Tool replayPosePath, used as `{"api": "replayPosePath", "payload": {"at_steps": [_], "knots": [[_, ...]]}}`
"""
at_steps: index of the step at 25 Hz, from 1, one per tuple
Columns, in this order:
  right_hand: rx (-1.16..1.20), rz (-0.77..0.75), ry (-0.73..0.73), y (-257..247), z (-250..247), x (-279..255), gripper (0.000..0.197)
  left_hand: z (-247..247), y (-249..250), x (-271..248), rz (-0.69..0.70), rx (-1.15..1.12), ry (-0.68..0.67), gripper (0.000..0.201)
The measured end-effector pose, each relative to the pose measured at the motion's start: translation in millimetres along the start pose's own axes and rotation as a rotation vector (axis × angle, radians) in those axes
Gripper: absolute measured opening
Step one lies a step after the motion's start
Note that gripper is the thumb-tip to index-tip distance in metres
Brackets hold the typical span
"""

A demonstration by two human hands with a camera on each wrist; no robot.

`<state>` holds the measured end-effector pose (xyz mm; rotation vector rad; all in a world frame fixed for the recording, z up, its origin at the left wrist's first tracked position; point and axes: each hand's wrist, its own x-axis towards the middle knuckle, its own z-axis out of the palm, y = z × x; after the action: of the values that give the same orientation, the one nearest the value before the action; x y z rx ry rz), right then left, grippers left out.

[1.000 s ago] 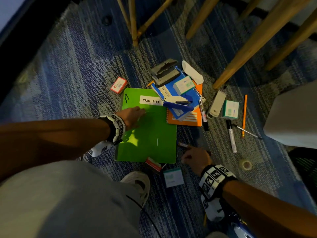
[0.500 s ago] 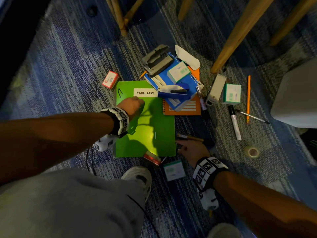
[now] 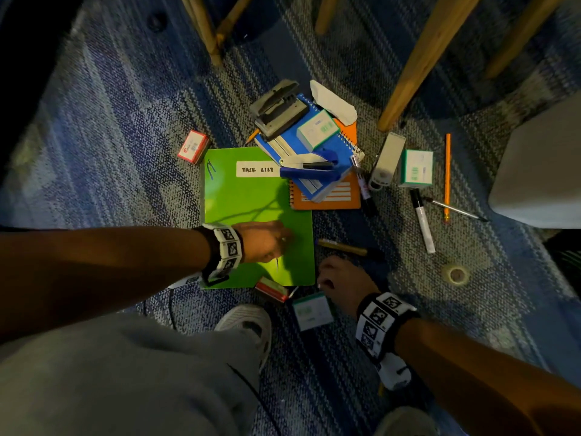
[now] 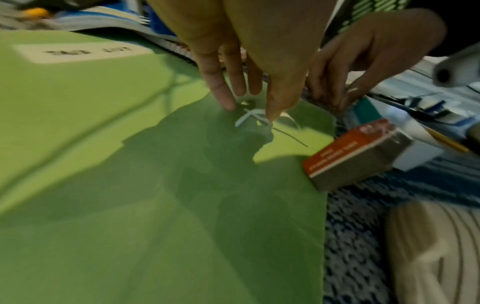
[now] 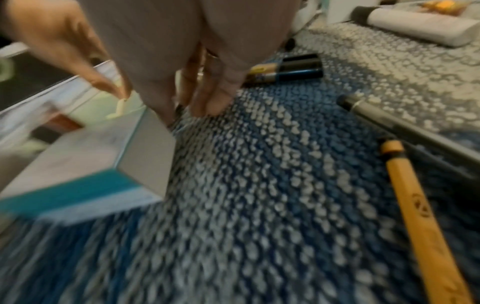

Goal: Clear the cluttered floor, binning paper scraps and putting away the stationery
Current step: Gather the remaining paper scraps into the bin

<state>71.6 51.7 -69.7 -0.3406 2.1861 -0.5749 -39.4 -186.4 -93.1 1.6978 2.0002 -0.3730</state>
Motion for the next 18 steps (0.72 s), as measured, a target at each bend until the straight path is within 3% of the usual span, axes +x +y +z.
{"api": "replayPosePath", "payload": {"at_steps": [2, 5, 6, 8, 12, 15, 18], "knots": [[-0.033, -0.082, -0.056, -7.1, -0.2, -2.7, 0.027, -7.5, 5.6, 5.9, -0.002, 0.04, -0.183, 0.017], [-0.179, -0.219, -0.145, -26.6, 6.6, 10.4, 0.026, -18.9, 4.0, 8.0, -0.01, -0.025, -0.215, 0.019], [-0.245, -0.232, -0.161, -34.3, 10.7, 16.5, 0.025, -22.3, 4.0, 7.4, -0.017, -0.037, -0.205, 0.011], [-0.352, -0.202, -0.196, -49.7, 14.5, 25.5, 0.021, -22.5, -2.8, 7.6, -0.042, -0.076, -0.236, 0.021], [-0.413, -0.177, -0.244, -60.7, 9.8, 28.4, 0.021, -22.5, -7.9, 5.1, -0.069, -0.078, -0.183, 0.019], [-0.463, -0.256, -0.272, -60.0, 5.1, 27.1, 0.02, -23.3, -15.1, -2.0, -0.094, -0.121, -0.053, 0.016], [-0.409, -0.231, -0.281, -59.8, 4.6, 30.8, 0.019, -22.8, -18.8, -1.9, -0.137, -0.252, 0.038, 0.01]]}}
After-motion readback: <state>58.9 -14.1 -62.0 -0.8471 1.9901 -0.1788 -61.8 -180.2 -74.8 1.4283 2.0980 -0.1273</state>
